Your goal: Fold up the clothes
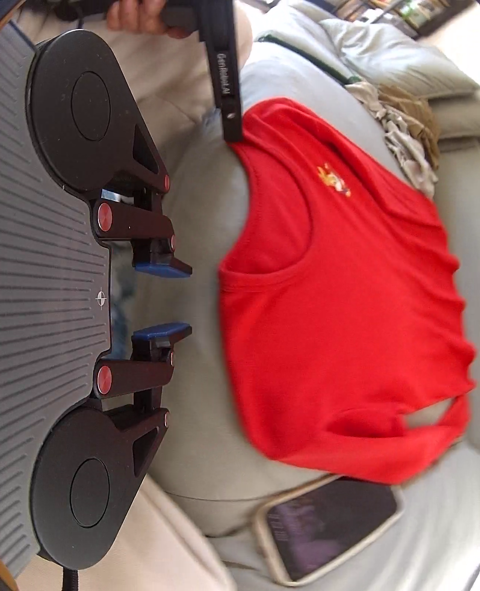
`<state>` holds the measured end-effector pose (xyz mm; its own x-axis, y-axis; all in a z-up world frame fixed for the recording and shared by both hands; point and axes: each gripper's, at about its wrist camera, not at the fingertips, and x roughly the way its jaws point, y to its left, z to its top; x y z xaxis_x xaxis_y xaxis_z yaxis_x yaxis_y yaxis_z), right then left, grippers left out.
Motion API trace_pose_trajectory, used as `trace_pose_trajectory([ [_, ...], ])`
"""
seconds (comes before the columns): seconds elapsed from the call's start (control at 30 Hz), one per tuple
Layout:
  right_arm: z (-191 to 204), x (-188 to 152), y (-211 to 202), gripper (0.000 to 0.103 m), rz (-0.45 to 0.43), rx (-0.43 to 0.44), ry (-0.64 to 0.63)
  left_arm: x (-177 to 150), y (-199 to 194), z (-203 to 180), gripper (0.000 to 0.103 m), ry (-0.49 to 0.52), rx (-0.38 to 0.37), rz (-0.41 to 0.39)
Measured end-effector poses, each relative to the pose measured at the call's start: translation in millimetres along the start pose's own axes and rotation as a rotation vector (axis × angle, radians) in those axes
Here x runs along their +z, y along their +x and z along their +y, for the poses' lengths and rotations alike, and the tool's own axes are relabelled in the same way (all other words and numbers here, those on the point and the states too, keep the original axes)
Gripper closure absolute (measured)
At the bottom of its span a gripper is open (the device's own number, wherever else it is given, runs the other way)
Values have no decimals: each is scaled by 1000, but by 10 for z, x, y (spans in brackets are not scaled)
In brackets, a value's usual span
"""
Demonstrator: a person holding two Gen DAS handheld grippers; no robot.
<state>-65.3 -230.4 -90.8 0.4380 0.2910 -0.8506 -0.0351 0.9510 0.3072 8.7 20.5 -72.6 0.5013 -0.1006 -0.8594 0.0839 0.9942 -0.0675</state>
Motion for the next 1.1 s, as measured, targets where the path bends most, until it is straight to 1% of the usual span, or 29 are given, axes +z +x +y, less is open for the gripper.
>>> trace_pose_trajectory([
  [0.03, -31, -2, -30, 69, -1, 23, 25, 1, -44, -14, 71, 0, -5, -14],
  [0.07, -45, 8, -70, 66, -15, 42, 39, 1, -88, -27, 69, 1, -11, -28],
  [0.1, -49, 32, -130, 60, -39, 57, 52, 16, -132, -40, 69, -3, -19, -42],
  [0.17, -47, 132, -278, 53, -95, 79, 58, 113, -228, -68, 66, -17, -45, -74],
  [0.2, -42, 195, -358, 53, -125, 90, 54, 176, -280, -89, 63, -19, -56, -93],
  [0.27, -35, 329, -521, 51, -185, 111, 47, 331, -390, -160, 60, -5, -68, -147],
  [0.33, -60, 558, -728, 44, -265, 111, 35, 512, -505, -249, 54, 15, -77, -204],
  [0.4, -89, 788, -933, 38, -346, 111, 24, 696, -610, -355, 51, 40, -92, -253],
  [0.43, -122, 910, -1027, 37, -386, 110, 22, 796, -657, -411, 46, 56, -100, -277],
  [0.53, -241, 1282, -1306, 36, -507, 102, 20, 1129, -767, -620, 40, 110, -109, -345],
  [0.6, -353, 1531, -1476, 28, -591, 85, 27, 1342, -819, -761, 38, 140, -114, -383],
  [0.7, -593, 1909, -1671, 28, -724, 70, 53, 1639, -787, -955, 38, 141, -160, -393],
  [0.8, -889, 2228, -1763, 28, -848, 49, 88, 1859, -632, -1237, 37, 172, -201, -385],
  [0.83, -1001, 2320, -1750, 28, -874, 33, 104, 1931, -549, -1347, 37, 188, -209, -381],
  [0.9, -1219, 2485, -1647, 28, -894, 9, 108, 2078, -314, -1595, 37, 233, -213, -366],
  [0.97, -1447, 2656, -1404, 28, -830, -7, 101, 2234, -6, -1838, 38, 248, -227, -322],
  [1.03, -1717, 2758, -1038, 29, -744, -12, 134, 2404, 384, -2054, 45, 238, -258, -239],
  [1.07, -1855, 2762, -878, 35, -704, 0, 175, 2493, 569, -2155, 46, 232, -269, -207],
  [1.1, -1992, 2766, -719, 41, -662, 12, 216, 2584, 734, -2251, 48, 228, -271, -193],
])
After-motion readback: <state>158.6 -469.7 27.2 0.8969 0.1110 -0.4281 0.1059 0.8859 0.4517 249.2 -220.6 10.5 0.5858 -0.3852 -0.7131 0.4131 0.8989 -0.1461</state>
